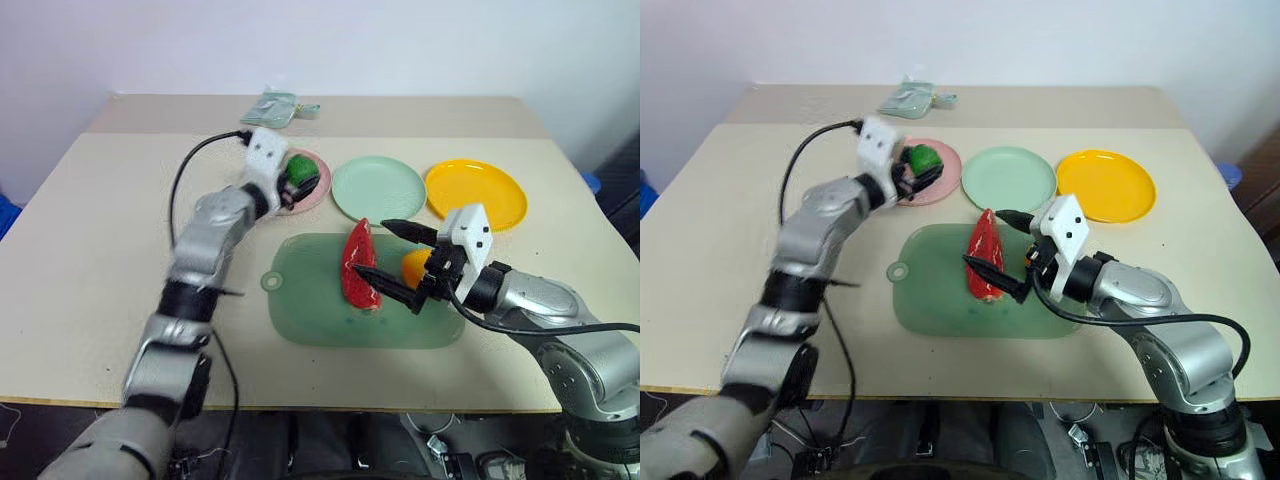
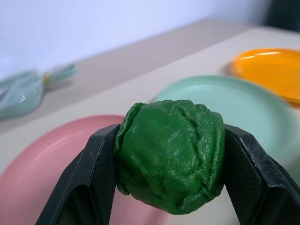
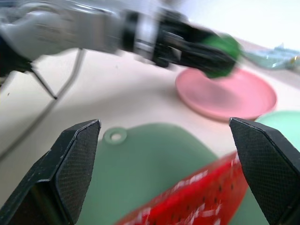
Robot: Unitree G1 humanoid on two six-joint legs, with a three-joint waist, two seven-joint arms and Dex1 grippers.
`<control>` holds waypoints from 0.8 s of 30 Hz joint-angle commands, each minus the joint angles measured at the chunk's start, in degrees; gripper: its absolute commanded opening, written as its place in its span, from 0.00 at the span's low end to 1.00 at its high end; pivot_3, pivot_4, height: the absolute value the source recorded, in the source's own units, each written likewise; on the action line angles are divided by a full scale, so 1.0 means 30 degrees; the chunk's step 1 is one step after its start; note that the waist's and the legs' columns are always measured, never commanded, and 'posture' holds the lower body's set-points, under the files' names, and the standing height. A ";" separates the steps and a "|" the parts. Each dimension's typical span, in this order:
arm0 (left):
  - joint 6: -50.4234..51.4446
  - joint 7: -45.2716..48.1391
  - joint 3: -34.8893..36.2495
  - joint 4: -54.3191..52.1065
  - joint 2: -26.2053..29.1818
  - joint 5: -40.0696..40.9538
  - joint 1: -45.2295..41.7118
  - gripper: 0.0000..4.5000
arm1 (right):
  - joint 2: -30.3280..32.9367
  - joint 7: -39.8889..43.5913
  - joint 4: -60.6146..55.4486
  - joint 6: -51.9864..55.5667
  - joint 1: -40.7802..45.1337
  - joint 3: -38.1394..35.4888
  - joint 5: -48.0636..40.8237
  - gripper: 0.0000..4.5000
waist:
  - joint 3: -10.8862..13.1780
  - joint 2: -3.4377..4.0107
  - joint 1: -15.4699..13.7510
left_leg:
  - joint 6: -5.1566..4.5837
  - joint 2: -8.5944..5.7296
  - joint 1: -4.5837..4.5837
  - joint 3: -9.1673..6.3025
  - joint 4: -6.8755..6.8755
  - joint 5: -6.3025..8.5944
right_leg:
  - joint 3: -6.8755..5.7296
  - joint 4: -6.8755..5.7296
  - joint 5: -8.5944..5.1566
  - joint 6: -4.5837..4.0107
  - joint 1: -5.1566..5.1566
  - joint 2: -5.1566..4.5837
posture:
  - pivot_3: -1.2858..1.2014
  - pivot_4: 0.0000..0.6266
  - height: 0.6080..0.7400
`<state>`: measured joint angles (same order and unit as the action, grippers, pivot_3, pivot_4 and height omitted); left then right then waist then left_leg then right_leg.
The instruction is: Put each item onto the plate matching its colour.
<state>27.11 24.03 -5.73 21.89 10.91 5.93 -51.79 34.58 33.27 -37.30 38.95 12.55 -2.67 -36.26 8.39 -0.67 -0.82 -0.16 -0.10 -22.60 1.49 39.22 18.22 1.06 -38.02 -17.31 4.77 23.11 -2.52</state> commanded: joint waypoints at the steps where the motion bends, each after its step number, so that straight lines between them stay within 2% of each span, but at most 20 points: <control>1: -0.2226 -0.0700 -0.0630 0.5166 -0.1572 -0.1066 -0.2347 0.64 | -0.0250 -0.0202 -0.0216 -0.0296 0.0334 0.0146 0.0088 1.00 | 0.0000 -0.0001 0.0051 | -0.0013 -0.0016 -0.0002 0.0003 0.0000 0.0008 | 0.0004 -0.0002 -0.0011 0.0018 0.0001 -0.0010 | 0.52 0.24 1.00; 4: -0.4098 -0.0845 -0.0260 0.9345 -0.2687 -0.1141 -0.4243 0.64 | -0.0263 -0.0334 -0.0373 -0.0358 0.0202 0.0222 0.0257 1.00 | 0.0004 -0.0006 0.0094 | -0.0003 -0.0016 -0.0097 0.0024 0.0002 0.0001 | 0.0015 0.0002 -0.0013 0.0022 0.0114 -0.0015 | 0.52 0.24 1.00; 8: -0.5630 -0.0781 0.0283 1.2305 -0.3210 -0.1022 -0.5612 0.97 | -0.0282 -0.0697 -0.0800 -0.0360 -0.0262 0.0050 0.0359 1.00 | 0.0004 -0.0006 0.0082 | 0.0086 -0.0014 -0.0229 0.0021 0.0010 -0.0068 | 0.0012 -0.0039 -0.0013 0.0022 0.0257 -0.0013 | 0.52 0.24 1.00; 9: -0.5960 -0.0884 0.0411 1.2618 -0.3228 -0.1015 -0.5793 1.00 | -0.0303 -0.0804 -0.0940 -0.0327 -0.0398 0.0001 0.0332 1.00 | 0.0005 -0.0007 0.0073 | 0.0086 -0.0015 -0.0238 0.0023 0.0010 -0.0073 | 0.0013 -0.0041 -0.0012 0.0023 0.0270 -0.0013 | 0.52 0.24 1.00; 13: -0.6324 -0.0571 0.1399 1.1945 -0.3076 -0.0313 -0.5916 1.00 | -0.0227 -0.1173 -0.1486 -0.0288 -0.1183 -0.0170 0.0347 1.00 | 0.0005 -0.0007 0.0041 | 0.0086 -0.0014 -0.0244 0.0021 0.0012 -0.0074 | 0.0013 -0.0043 -0.0012 0.0023 0.0270 -0.0017 | 0.52 0.24 1.00; 17: -0.4294 0.1736 0.1480 0.7164 -0.2203 0.0546 -0.4008 1.00 | 0.0154 -0.1133 -0.1413 -0.0454 -0.1751 -0.0855 0.0415 1.00 | 0.0004 -0.0005 0.0050 | 0.0096 -0.0016 -0.0249 0.0019 0.0019 -0.0080 | 0.0014 -0.0051 -0.0010 0.0028 0.0270 -0.0021 | 0.52 0.24 1.00; 21: 0.0962 0.5732 0.0380 -0.1338 0.0014 0.2668 -0.0367 1.00 | 0.0880 -0.0515 -0.0645 -0.0752 -0.2063 -0.2003 0.0445 1.00 | -0.0001 0.0003 0.0197 | 0.0128 -0.0007 -0.0242 0.0015 0.0012 -0.0097 | 0.0032 -0.0063 -0.0010 0.0026 0.0271 -0.0019 | 0.52 0.24 1.00; 24: 0.4227 0.7085 -0.0533 -0.5558 0.1663 0.3668 0.1319 1.00 | 0.1404 0.0133 -0.0217 -0.0860 -0.2367 -0.2546 0.0371 1.00 | -0.0001 0.0003 0.0207 | 0.0136 -0.0004 -0.0239 0.0014 0.0015 -0.0102 | 0.0041 -0.0072 -0.0010 0.0026 0.0271 -0.0019 | 0.52 0.24 1.00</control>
<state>35.38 42.86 -5.97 12.39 14.99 14.58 -47.48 38.11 32.47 -37.35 37.82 5.42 -8.61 -34.74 8.39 -0.66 -0.20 0.25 -0.11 -23.32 1.52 39.28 17.91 1.18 -38.23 -17.34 4.85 23.92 -2.58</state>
